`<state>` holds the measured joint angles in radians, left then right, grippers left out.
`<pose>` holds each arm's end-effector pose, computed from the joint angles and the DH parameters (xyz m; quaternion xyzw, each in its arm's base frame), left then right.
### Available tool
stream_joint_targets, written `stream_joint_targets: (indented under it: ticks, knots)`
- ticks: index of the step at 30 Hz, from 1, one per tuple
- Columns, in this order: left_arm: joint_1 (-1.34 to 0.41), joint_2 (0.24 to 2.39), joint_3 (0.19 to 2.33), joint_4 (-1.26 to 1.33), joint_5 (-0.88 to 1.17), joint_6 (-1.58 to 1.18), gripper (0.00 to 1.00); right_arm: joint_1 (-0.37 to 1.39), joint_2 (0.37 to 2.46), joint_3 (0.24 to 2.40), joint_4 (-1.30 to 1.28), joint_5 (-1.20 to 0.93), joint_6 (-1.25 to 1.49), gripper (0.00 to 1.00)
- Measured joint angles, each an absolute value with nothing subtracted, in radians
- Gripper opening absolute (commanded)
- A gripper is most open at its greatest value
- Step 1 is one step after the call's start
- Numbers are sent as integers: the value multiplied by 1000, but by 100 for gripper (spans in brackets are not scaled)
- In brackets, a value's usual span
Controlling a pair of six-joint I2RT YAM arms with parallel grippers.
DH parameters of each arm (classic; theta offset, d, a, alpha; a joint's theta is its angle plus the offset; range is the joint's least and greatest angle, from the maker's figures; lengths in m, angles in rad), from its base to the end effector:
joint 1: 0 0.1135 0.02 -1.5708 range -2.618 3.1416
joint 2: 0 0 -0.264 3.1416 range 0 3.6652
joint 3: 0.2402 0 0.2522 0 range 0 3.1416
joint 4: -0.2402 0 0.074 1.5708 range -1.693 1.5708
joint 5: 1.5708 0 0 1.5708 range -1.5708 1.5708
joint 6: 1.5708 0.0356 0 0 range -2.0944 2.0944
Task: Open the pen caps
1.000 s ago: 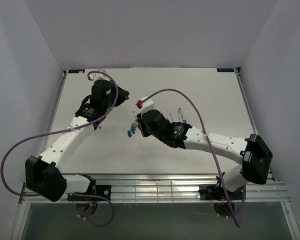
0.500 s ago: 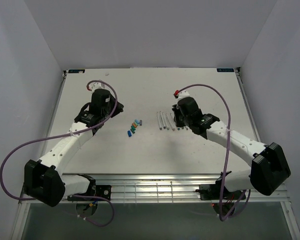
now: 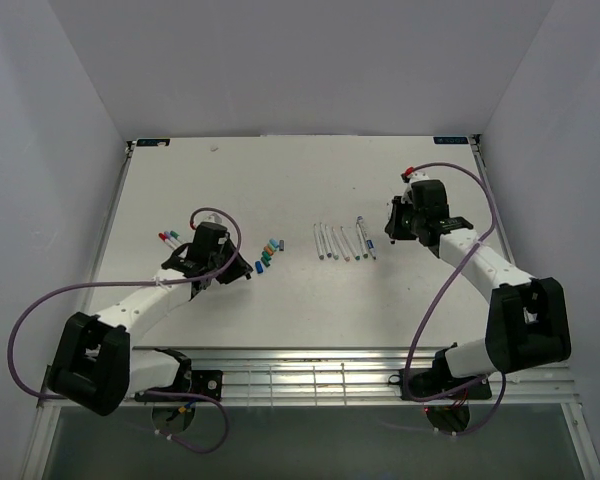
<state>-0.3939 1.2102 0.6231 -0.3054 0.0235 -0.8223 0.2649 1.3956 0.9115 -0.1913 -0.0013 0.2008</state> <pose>0.2146 -0.0901 0.1894 -0.1966 0.9223 -0.1991 0.2667 0.2936 0.0797 0.2440 -0.0292 0.9010 0.1005 0.4211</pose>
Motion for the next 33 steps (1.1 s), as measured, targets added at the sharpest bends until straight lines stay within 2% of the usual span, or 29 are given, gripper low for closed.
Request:
stream_joint_targets:
  ticks: [4, 6, 11, 15, 19, 22, 26, 33]
  knots:
    - [-394, 1293, 624, -243, 44, -823, 4, 228, 1442, 880, -171, -51, 200, 8]
    - [-394, 1343, 628, -231, 46, -822, 11, 226, 1465, 870, -159, -71, 201, 8]
    - [-394, 1438, 641, -214, 46, -821, 17, 227, 1523, 869, -132, -106, 200, 8]
    - [-394, 1468, 665, -200, 41, -820, 31, 227, 1558, 869, -115, -112, 198, 8]
    - [-394, 1485, 676, -190, 34, -820, 50, 227, 1580, 870, -102, -117, 193, 8]
    - [-394, 1485, 682, -175, 21, -822, 59, 227, 1600, 875, -98, -124, 186, 8]
    - [-395, 1485, 683, -157, 9, -827, 67, 227, 1636, 889, -91, -138, 178, 9]
    - [-395, 1464, 683, -173, -14, -828, 73, 227, 1678, 897, -75, -159, 175, 21]
